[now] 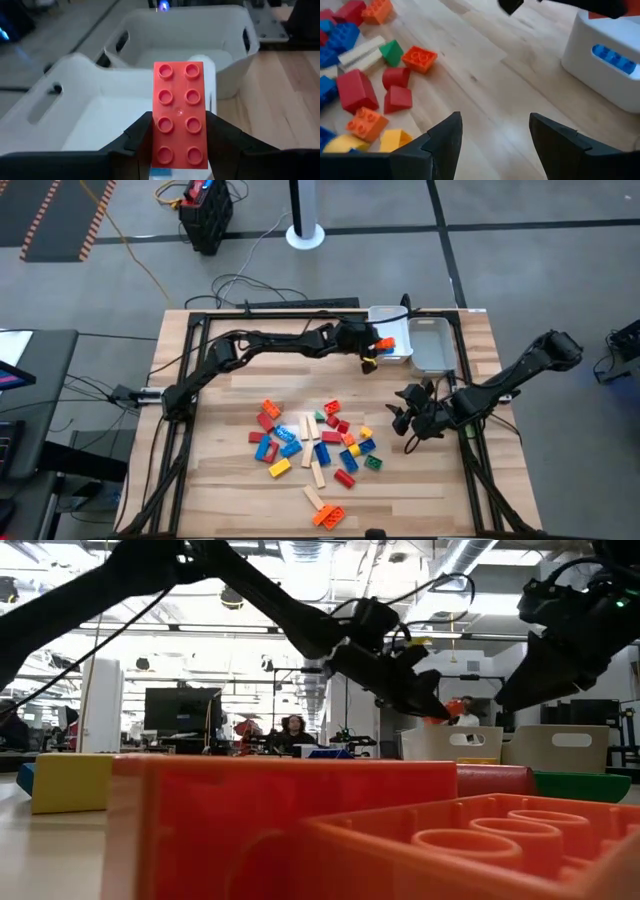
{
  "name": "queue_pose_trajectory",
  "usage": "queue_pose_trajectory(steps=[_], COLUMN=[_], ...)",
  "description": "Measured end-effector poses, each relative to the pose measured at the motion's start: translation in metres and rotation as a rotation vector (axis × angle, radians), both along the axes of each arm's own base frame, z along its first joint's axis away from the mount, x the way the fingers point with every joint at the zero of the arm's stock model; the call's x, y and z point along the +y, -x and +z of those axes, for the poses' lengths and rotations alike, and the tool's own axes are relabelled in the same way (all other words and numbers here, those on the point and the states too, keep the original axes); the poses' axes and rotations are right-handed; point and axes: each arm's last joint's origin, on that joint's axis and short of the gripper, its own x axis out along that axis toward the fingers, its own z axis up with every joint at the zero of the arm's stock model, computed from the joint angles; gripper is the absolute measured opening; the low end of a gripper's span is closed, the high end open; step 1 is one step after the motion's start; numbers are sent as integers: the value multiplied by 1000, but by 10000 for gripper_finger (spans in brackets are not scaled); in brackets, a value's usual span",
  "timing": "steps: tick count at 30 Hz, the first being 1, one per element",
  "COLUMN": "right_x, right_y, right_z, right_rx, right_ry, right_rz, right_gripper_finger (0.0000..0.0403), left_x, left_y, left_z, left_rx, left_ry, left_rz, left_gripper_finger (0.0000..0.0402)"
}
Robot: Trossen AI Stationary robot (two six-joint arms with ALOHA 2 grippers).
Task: Sort blocks by size
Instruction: Put the large orange game piece into the white bin, then put the large red wooden block into the white bin
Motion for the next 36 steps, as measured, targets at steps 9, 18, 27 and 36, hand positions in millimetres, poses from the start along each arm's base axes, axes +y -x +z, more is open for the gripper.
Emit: queue_pose_trajectory(steps=[9, 18, 27, 36], right_x=[7, 11, 9, -4], right_y=[3, 11, 2, -15], right_z=[-1, -2, 3, 12], right_rx=[-21, 6, -30, -49], right_ry=[9, 28, 112, 204], right_rz=[5, 27, 46, 73], right_gripper_finger=[259, 259, 259, 259], left_x=[3, -51, -119, -158], left_y=[8, 63, 154, 224], left_z=[21, 44, 28, 25], left_rx=[44, 165, 230, 323], left_ry=[-18, -38, 26, 118], left_rz=[7, -122, -110, 39], left_gripper_finger=[273, 245, 233, 233])
